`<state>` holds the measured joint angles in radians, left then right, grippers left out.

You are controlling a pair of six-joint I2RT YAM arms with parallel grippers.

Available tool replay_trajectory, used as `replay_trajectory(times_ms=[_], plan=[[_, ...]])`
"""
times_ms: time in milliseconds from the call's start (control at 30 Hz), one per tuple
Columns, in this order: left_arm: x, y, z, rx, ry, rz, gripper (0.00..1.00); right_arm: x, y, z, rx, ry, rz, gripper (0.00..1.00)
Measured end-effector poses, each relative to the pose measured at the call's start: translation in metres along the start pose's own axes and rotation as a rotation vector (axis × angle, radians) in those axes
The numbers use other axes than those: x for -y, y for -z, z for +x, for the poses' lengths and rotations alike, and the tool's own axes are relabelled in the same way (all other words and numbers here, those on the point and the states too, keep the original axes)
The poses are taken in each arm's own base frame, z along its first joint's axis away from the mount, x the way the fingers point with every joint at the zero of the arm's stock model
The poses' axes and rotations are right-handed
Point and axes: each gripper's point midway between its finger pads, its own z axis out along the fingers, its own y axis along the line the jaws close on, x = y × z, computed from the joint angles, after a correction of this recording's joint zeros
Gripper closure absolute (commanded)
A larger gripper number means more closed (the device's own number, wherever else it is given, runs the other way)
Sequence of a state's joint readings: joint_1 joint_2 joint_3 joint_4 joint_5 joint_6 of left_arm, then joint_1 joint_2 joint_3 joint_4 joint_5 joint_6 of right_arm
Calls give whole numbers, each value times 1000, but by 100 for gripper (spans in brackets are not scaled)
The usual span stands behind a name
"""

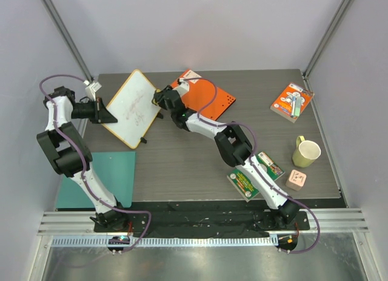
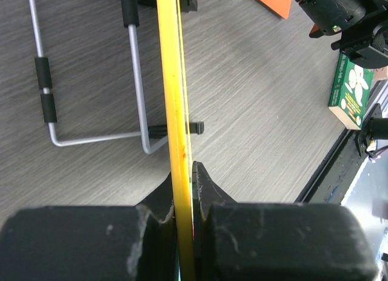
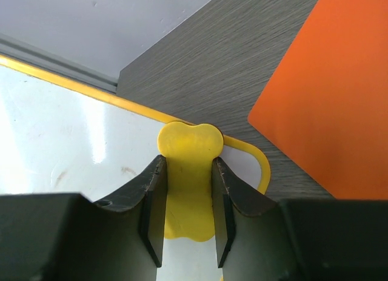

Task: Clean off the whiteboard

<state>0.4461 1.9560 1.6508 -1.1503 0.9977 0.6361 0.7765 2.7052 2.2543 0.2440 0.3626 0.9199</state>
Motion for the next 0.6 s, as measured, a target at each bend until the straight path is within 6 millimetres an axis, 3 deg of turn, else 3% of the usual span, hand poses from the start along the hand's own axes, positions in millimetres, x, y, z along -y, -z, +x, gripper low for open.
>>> replay_trajectory(times_ms=[133, 300, 600], plan=[[1, 2, 4, -18, 15, -6, 100, -2, 5, 11, 10, 4, -18, 99], [1, 4, 9, -41, 35, -18, 100, -4, 27, 40, -8, -4, -26, 99], [1, 7, 15, -68, 58, -29, 100, -29, 54, 71, -43, 35, -52, 99]])
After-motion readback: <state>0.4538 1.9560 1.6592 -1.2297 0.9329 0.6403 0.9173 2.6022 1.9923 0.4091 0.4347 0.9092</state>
